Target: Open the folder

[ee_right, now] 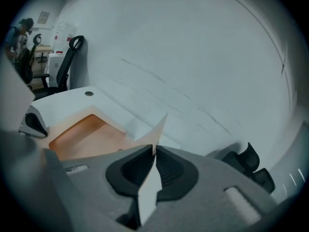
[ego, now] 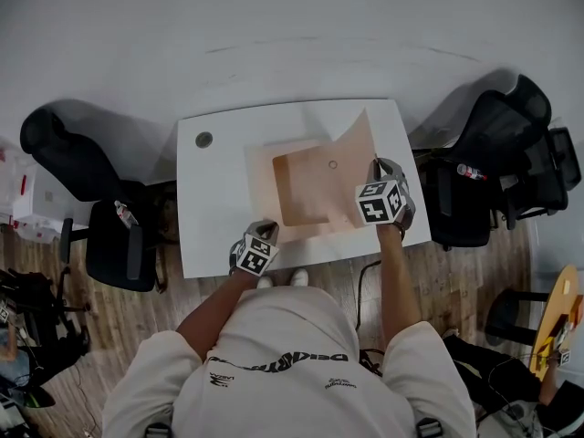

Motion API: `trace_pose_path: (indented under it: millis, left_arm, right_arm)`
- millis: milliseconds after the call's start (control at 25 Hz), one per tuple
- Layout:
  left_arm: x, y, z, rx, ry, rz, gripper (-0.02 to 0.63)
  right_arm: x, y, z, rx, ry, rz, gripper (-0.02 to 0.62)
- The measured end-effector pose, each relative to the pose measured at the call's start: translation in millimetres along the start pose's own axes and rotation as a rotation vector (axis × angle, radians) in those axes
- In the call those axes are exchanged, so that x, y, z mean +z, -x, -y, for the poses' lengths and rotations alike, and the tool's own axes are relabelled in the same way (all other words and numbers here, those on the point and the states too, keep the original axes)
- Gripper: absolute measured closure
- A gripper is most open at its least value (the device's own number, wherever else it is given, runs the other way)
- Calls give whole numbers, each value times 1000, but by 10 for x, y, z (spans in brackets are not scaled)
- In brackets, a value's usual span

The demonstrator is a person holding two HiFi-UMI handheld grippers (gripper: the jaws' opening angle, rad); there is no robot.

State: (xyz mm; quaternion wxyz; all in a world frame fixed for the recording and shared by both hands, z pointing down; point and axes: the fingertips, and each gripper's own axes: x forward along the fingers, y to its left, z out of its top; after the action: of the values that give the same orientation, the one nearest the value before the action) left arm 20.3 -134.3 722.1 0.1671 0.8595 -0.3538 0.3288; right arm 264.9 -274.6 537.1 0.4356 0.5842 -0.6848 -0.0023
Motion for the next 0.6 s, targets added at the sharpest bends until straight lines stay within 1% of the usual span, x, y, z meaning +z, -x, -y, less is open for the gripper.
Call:
trace_pose_path:
  millis: [240,600]
  left_arm:
    - [-15,4,-17,6,6,3,607]
    - [-17,0,-19,8,6,4,607]
  right_arm:
    - [-70,-56,61,-22,61,-26,567]
    - [-228,-148,192,-63,200,-76,560]
